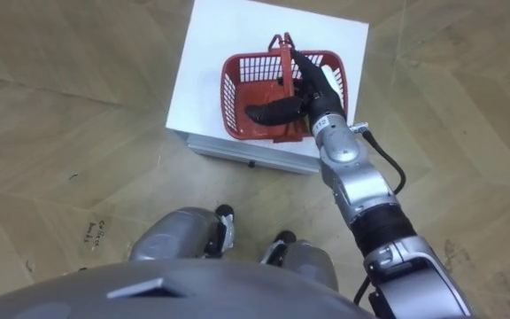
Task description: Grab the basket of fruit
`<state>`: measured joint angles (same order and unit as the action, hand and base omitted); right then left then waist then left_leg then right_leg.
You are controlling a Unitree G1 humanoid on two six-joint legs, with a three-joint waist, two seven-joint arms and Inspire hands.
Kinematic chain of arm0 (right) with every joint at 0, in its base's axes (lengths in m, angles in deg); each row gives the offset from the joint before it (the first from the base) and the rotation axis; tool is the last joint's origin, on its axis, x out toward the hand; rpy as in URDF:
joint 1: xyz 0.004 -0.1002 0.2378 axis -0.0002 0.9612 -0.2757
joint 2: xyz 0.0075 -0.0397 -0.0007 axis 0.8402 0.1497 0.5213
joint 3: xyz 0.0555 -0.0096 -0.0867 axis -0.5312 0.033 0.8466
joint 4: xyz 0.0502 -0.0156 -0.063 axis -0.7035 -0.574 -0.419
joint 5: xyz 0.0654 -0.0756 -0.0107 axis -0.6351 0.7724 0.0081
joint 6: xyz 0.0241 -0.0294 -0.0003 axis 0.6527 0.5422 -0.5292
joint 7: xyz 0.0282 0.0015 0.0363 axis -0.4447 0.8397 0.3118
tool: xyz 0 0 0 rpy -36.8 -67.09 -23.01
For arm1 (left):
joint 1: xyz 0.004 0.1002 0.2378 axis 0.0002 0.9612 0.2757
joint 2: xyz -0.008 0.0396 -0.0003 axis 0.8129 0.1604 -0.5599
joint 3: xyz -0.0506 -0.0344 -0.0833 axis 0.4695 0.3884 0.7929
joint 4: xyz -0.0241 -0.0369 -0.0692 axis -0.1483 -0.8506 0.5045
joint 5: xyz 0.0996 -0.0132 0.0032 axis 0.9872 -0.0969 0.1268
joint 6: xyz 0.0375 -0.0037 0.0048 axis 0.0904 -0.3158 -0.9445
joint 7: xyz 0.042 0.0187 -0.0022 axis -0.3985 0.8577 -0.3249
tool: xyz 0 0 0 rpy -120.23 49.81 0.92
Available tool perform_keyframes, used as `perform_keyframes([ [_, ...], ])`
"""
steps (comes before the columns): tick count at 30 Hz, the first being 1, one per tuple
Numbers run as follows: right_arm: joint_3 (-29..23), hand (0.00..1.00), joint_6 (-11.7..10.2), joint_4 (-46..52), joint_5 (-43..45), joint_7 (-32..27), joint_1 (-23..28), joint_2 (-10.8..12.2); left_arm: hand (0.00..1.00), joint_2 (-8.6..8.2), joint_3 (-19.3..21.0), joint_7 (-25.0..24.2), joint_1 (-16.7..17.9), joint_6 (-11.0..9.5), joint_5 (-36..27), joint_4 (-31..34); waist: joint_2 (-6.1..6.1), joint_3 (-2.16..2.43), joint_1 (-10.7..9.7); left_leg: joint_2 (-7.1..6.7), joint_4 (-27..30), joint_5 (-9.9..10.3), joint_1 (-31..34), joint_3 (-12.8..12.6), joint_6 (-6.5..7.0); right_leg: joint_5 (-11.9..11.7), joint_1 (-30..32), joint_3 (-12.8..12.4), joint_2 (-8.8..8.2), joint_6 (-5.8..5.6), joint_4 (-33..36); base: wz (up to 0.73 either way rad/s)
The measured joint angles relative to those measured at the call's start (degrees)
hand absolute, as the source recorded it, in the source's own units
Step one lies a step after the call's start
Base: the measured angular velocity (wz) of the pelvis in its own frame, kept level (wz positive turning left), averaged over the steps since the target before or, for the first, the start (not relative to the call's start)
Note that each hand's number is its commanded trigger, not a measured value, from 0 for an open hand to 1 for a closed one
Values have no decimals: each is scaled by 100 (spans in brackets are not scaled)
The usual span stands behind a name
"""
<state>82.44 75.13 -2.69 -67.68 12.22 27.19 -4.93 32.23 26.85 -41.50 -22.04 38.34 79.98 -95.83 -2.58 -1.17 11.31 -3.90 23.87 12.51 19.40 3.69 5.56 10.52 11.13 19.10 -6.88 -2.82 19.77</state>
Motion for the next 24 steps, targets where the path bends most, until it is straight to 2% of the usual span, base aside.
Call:
perform_keyframes([
  [12, 0, 0, -1, 0, -3, 7, 3, 0, 0, 3, 0, -1, 1, -11, -2, 109, -90, -10, -19, 0, -20, 17, -47, -19, 22, 0, -4, -11, -2, 0, -16, -1],
  [24, -22, 0, -125, 27, 19, -39, 120, -35, 0, 11, 50, 4, 1, -128, -76, 231, -74, -6, -164, 11, -24, 17, -162, -28, 10, -5, -250, -8, 57, -8, -321, -1],
])
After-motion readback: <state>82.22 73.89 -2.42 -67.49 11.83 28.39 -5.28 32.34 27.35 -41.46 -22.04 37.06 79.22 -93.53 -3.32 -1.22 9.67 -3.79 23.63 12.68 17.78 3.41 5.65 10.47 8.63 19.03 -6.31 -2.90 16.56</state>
